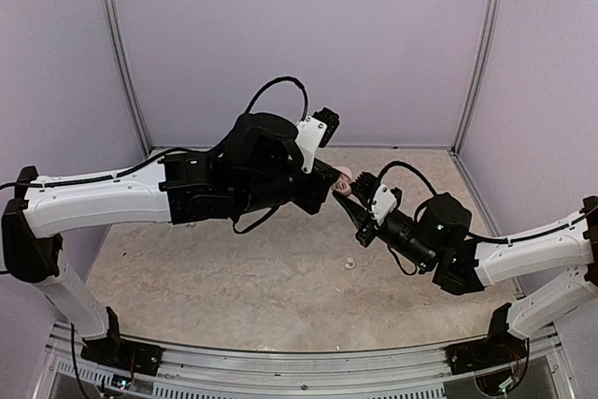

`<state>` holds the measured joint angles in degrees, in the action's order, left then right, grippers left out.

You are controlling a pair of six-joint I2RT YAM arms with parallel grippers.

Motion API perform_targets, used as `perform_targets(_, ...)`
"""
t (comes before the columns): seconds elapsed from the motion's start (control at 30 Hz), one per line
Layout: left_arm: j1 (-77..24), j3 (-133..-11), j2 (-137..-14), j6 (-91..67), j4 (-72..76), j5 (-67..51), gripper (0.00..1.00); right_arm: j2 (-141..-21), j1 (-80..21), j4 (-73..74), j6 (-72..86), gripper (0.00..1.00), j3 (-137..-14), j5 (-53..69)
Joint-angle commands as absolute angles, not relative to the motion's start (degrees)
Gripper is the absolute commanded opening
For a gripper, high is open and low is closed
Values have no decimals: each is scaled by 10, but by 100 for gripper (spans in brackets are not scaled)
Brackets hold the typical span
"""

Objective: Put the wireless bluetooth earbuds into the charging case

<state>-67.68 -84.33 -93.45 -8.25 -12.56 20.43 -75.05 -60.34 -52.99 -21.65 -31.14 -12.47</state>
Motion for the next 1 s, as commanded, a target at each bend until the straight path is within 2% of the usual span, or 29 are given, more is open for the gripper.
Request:
perform_targets(0.0, -690, -863, -959, -77, -163, 188, 17, -748, -609, -557, -214, 0, -321, -119)
perform_targets(0.8, -690, -876, -907, -69, -128, 161, 40, -749, -608, -569, -195, 0, -302, -114)
perform_targets(0.97, -689, -841, -870, -56, -87, 160, 52, -747, -606, -568, -186, 0, -298, -105)
